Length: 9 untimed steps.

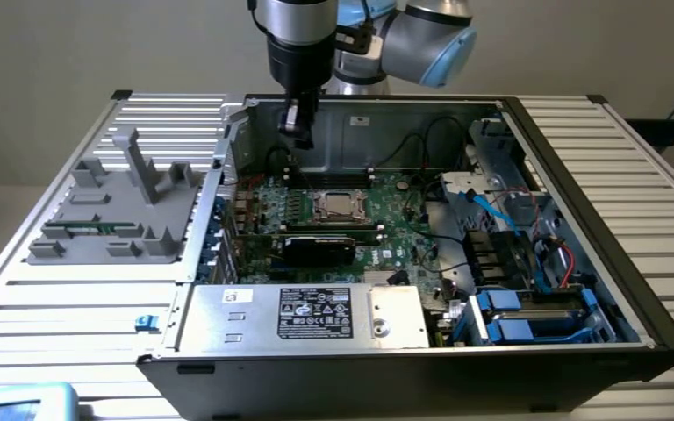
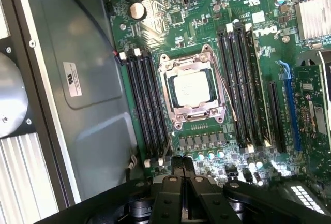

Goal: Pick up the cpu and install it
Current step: 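Install the first cpu locking lever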

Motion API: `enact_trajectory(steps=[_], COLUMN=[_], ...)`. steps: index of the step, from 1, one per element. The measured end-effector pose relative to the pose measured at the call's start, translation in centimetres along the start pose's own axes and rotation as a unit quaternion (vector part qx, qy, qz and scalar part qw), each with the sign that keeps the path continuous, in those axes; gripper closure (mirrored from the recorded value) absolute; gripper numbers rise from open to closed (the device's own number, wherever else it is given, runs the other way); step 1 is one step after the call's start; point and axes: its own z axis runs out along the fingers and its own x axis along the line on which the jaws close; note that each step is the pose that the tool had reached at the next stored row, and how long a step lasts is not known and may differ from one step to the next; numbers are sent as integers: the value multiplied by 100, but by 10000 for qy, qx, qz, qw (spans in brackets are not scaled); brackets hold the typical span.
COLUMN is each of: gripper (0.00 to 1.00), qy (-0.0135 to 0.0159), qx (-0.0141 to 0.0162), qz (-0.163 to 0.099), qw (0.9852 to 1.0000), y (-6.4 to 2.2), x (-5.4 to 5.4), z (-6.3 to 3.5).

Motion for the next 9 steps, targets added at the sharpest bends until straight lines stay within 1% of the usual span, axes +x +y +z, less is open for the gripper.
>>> enact_trajectory(steps=[4,7,9], gripper=[89,89,89], qy=[19,33,44], qx=[-54,-96,-125], qz=[327,578,752], qw=[9995,9983,9971], y=[0,0,0], x=[0,-1,-1], z=[2,4,6])
